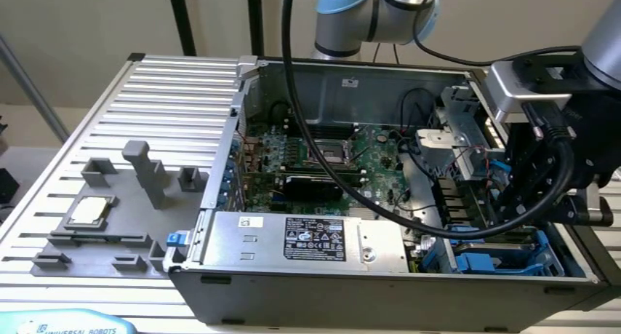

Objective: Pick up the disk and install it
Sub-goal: 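Insert the second disk wire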

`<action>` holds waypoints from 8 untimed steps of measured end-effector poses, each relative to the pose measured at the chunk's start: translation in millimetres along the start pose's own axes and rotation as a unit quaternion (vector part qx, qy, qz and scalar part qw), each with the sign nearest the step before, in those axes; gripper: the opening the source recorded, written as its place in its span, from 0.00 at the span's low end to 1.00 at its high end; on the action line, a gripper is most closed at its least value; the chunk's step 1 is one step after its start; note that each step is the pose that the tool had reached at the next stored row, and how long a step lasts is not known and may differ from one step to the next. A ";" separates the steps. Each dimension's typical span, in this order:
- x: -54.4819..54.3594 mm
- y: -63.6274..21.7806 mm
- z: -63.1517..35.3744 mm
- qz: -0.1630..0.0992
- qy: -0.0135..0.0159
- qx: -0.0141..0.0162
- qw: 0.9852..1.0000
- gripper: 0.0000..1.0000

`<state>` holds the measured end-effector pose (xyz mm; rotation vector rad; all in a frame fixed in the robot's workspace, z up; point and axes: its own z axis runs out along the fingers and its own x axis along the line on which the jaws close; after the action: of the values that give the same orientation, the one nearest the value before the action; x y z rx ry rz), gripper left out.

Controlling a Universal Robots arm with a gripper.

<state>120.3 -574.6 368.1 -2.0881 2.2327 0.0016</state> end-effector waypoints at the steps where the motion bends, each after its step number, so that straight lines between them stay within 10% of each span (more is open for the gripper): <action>1: -0.3 0.1 0.7 0.000 0.000 0.000 1.000 0.25; 8: -0.9 5.0 3.1 0.000 0.002 0.001 1.000 0.16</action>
<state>115.6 -573.2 364.8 -2.0892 2.2328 -0.0042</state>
